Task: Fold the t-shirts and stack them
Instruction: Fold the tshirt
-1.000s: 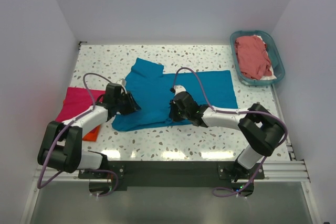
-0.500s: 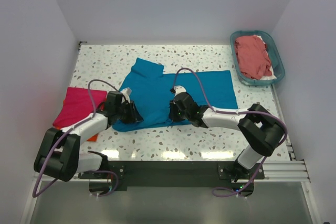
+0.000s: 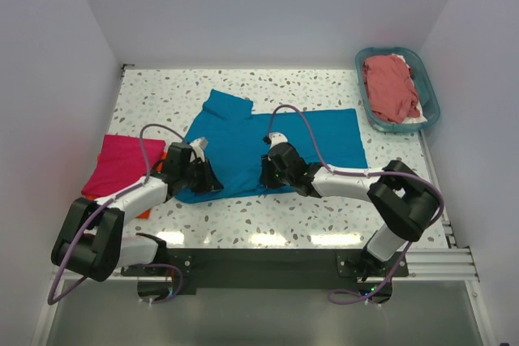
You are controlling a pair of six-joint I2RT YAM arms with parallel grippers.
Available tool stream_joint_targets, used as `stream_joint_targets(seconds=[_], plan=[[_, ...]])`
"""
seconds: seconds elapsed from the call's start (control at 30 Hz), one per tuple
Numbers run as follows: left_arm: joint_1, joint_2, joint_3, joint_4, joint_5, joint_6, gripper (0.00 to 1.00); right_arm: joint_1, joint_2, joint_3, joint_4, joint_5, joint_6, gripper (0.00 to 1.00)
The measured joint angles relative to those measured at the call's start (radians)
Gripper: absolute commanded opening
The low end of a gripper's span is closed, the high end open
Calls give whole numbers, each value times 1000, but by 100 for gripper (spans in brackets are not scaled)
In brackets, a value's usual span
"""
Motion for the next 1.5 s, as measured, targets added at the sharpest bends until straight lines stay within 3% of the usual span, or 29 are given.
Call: stream_joint_targets(seconds=[0.13,0.3,0.37,0.5,0.67,0.87,1.3,1.5], plan=[[0,0,-12,7,7,-2,0,0,-1,0,-1,0,0,27],[0,0,-13,19,25,-8,0,0,-18,0,-7,2,0,26],[0,0,-13,23,31,-8,0,1,-25,0,-8,2,0,23],[0,-1,-13,23,44,-10,0,2,-34,0,-9,3,-1,7],[0,-12,-10,35,56,-27,37,5,-59,0,-18,3,-1,0],[-2,-13,12,59,63,-35,42,7,-118,-9,-23,3,-4,0],[-4,-5,18,65,51,-35,20,34,-141,-37,-31,5,-88,0],[-3,-71,22,-6,-100,-80,10,34,-86,126,-69,55,-208,0]])
